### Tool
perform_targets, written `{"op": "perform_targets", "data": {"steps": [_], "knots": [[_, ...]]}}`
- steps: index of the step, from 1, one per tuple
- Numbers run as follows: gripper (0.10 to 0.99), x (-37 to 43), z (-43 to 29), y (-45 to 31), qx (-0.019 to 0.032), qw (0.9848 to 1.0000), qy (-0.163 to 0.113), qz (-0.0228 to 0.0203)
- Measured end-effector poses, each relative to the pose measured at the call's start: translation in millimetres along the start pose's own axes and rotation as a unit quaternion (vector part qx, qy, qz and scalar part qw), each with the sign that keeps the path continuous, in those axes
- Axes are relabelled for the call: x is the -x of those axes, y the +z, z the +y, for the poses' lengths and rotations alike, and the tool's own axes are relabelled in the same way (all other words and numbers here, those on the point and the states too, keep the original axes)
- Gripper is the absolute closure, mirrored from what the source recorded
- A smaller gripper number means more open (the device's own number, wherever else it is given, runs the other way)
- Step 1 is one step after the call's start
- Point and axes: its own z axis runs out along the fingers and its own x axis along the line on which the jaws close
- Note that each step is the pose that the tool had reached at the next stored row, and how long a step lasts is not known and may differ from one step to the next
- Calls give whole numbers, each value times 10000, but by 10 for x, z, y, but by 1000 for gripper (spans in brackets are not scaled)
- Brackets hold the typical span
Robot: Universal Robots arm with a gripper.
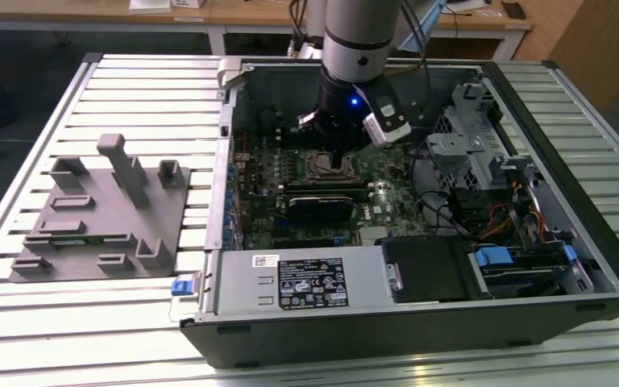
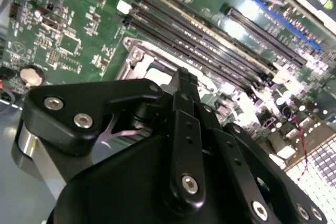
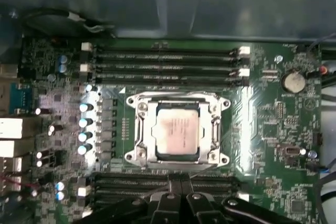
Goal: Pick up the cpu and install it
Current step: 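Install the second cpu locking lever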
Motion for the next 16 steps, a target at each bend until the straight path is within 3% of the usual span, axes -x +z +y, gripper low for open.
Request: {"op": "perform_targets", "data": {"steps": [5, 13, 15, 16], "knots": [[980, -36, -53, 12, 0, 10000, 1, 0], [980, -182, -70, 62, 1, 10000, 0, 0], [980, -184, -82, 85, 24, 10000, 0, 1], [980, -184, -91, 91, 63, 10000, 0, 0]]}}
